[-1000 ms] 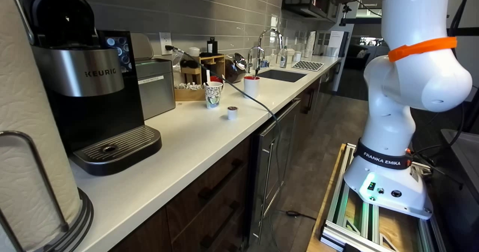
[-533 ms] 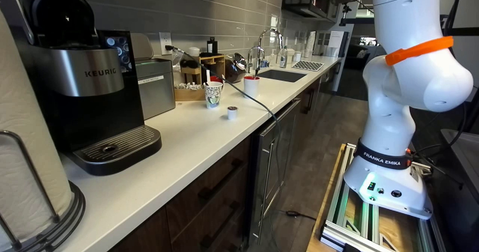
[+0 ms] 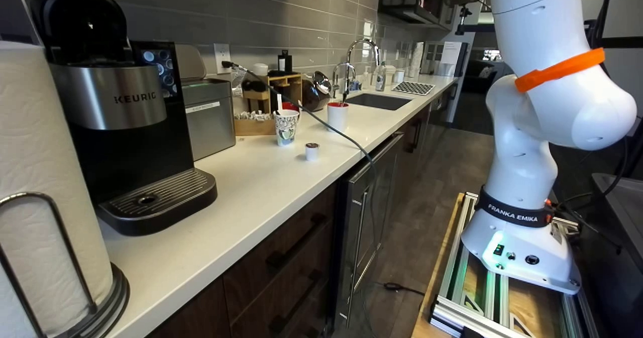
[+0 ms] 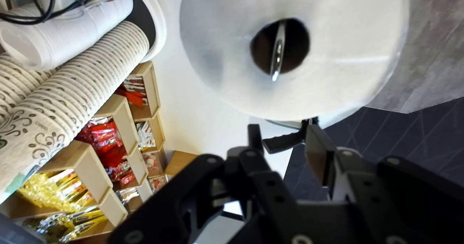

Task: Move the paper towel roll to the left

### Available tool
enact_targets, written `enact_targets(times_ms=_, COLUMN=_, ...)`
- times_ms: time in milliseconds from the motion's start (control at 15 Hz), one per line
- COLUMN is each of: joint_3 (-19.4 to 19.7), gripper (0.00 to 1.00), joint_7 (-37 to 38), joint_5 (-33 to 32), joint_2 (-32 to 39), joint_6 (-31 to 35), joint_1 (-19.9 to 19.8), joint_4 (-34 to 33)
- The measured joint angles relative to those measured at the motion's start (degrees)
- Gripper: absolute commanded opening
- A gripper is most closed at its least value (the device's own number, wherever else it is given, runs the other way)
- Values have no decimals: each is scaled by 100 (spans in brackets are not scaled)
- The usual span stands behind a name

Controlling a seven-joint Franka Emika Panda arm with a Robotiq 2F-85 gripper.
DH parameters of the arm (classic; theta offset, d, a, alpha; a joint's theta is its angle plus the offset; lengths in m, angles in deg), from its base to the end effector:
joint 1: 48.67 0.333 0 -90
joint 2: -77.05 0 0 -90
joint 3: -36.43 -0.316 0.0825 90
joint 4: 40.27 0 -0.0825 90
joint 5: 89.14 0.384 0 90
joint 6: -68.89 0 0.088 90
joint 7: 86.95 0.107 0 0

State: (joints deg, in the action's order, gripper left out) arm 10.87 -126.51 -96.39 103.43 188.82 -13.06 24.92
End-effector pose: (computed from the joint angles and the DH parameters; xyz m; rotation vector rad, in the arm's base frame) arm 0.4252 0.5814 0.6215 -1.9113 -2.1692 -0.7645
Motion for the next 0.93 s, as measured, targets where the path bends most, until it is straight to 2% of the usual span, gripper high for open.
enact_targets(times_ms=267, joint_3=14, gripper=99, joint_7=36, joint_5=-20, joint_2=4, joint_6=-1, joint_1=67, joint_4=-248)
enact_targets(times_ms=467, joint_3=9, gripper=100, joint_7=97, joint_5=-41, joint_2=-137, joint_6=-279, joint_1=128, joint_4=-311)
enact_targets(times_ms=600, joint_3=-64, gripper=100, joint_7=123, joint_5=-31, joint_2=-380, joint_6=-880, joint_1=151, joint_4=-266)
enact_targets(times_ms=800, joint_3=-126, gripper=100, joint_7=455, joint_5=1, joint_2=-1019, joint_6=-1939, joint_1=159, joint_4=141)
enact_targets(times_ms=933, joint_3=-116, gripper=100, joint_7=865, joint_5=169, joint_2=-1538, joint_6=-2204, joint_1=80, joint_4=647)
